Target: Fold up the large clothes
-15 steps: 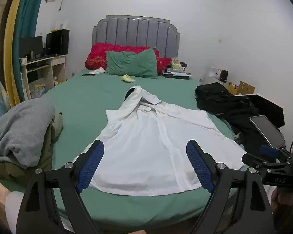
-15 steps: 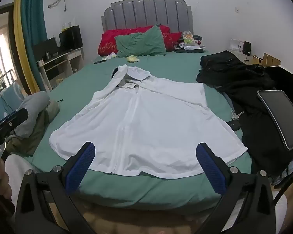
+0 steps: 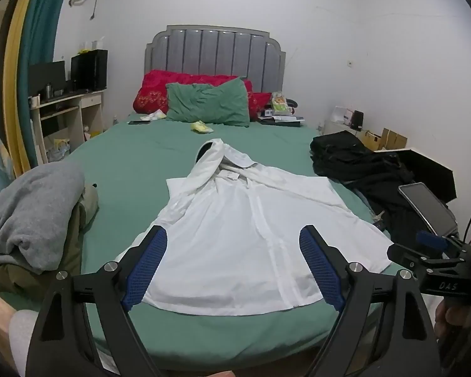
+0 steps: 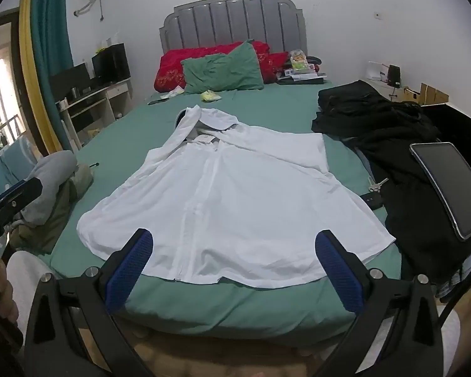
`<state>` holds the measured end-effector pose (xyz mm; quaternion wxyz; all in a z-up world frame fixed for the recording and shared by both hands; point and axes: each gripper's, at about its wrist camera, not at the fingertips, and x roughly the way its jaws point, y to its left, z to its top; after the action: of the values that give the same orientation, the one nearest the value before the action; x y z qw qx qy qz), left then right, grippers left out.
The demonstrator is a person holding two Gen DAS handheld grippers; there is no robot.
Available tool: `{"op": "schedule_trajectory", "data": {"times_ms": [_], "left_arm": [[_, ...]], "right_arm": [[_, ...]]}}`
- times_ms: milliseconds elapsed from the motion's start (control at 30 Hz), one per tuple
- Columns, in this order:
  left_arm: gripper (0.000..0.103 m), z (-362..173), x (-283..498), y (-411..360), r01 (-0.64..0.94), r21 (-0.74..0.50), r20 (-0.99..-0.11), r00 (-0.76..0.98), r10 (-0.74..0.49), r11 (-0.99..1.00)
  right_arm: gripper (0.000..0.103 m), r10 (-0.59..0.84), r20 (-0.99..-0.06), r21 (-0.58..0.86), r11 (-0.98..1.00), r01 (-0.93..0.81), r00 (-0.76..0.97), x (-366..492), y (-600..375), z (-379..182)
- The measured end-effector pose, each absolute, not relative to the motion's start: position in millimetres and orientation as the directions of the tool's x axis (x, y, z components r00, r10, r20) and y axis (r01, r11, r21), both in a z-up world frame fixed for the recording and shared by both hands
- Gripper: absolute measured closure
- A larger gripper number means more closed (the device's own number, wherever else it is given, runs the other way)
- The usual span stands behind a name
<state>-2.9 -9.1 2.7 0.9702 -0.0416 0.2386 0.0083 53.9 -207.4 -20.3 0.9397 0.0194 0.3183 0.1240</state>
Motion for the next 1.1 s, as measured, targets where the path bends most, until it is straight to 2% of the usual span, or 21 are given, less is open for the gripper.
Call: {"op": "schedule_trajectory", "data": {"times_ms": [1100], "left_arm": [[0.014, 15.0, -6.9, -10.2, -0.041, -0.085, -0.431, 0.902, 0.0, 0.996]], "right_arm": [[0.001, 0.242, -0.584, 0.11, 0.969, -0.22, 0.774, 54.0, -209.4, -13.6]]}}
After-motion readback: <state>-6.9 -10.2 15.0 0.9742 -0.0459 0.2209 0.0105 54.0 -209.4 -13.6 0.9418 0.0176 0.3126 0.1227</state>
